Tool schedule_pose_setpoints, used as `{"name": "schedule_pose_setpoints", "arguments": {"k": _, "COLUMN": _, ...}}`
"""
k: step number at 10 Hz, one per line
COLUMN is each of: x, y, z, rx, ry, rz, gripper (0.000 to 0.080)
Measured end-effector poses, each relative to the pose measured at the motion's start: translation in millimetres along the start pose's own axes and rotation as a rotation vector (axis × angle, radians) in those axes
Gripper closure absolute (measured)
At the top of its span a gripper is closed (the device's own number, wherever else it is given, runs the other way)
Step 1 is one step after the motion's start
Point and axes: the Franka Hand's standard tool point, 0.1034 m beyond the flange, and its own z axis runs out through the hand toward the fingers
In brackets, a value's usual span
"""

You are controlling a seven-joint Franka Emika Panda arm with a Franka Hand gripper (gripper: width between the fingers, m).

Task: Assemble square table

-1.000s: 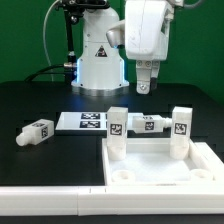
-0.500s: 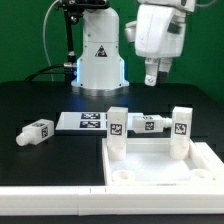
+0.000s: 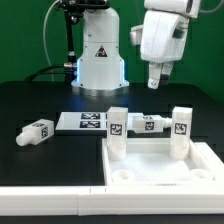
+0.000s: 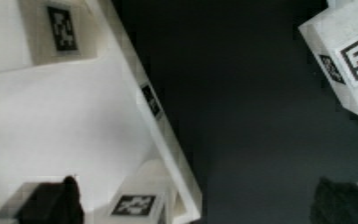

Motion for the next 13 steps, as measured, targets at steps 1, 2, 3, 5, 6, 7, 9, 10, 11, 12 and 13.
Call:
{"name": "schedule_pose_setpoints", "arguments": {"k": 1, "x": -11.1, "y": -12.7, "z": 20.2, "rx": 0.044, "ry": -0.026, "rz": 0.024, "gripper": 0.0151}}
{"name": "schedule_pose_setpoints", "arguments": {"k": 2, "x": -16.1, "y": -21.3, "z": 35.6, "rx": 0.076, "ry": -0.045, "rz": 0.042, "gripper": 0.0151}}
{"name": "schedule_pose_setpoints", "arguments": {"k": 3, "x": -16.3, "y": -29.9, "z": 45.7, "rx": 0.097, "ry": -0.060, "rz": 0.065, "gripper": 0.0151}}
{"name": "schedule_pose_setpoints", "arguments": {"k": 5, "x": -14.2, "y": -34.3, "z": 49.7, "rx": 0.103, "ry": -0.067, "rz": 0.069, "gripper": 0.0151}}
{"name": "schedule_pose_setpoints", "arguments": {"k": 6, "x": -14.5, "y": -34.6, "z": 50.1, "rx": 0.104, "ry": -0.067, "rz": 0.069, "gripper": 0.0151}}
{"name": "schedule_pose_setpoints", "arguments": {"k": 7, "x": -14.5, "y": -34.7, "z": 50.2, "rx": 0.104, "ry": -0.068, "rz": 0.069, "gripper": 0.0151}}
{"name": "schedule_pose_setpoints", "arguments": {"k": 9, "x": -17.6, "y": -36.1, "z": 52.0, "rx": 0.105, "ry": -0.059, "rz": 0.021, "gripper": 0.0151}}
{"name": "schedule_pose_setpoints", "arguments": {"k": 10, "x": -21.0, "y": -40.4, "z": 54.7, "rx": 0.106, "ry": -0.055, "rz": 0.036, "gripper": 0.0151}}
{"name": "schedule_pose_setpoints", "arguments": {"k": 11, "x": -21.3, "y": -40.3, "z": 54.9, "rx": 0.105, "ry": -0.055, "rz": 0.048, "gripper": 0.0151}}
{"name": "schedule_pose_setpoints", "arguments": {"k": 12, "x": -20.8, "y": -39.7, "z": 54.7, "rx": 0.104, "ry": -0.054, "rz": 0.048, "gripper": 0.0151}}
{"name": "schedule_pose_setpoints", "arguments": {"k": 13, "x": -20.6, "y": -40.1, "z": 54.9, "rx": 0.104, "ry": -0.056, "rz": 0.102, "gripper": 0.0151}}
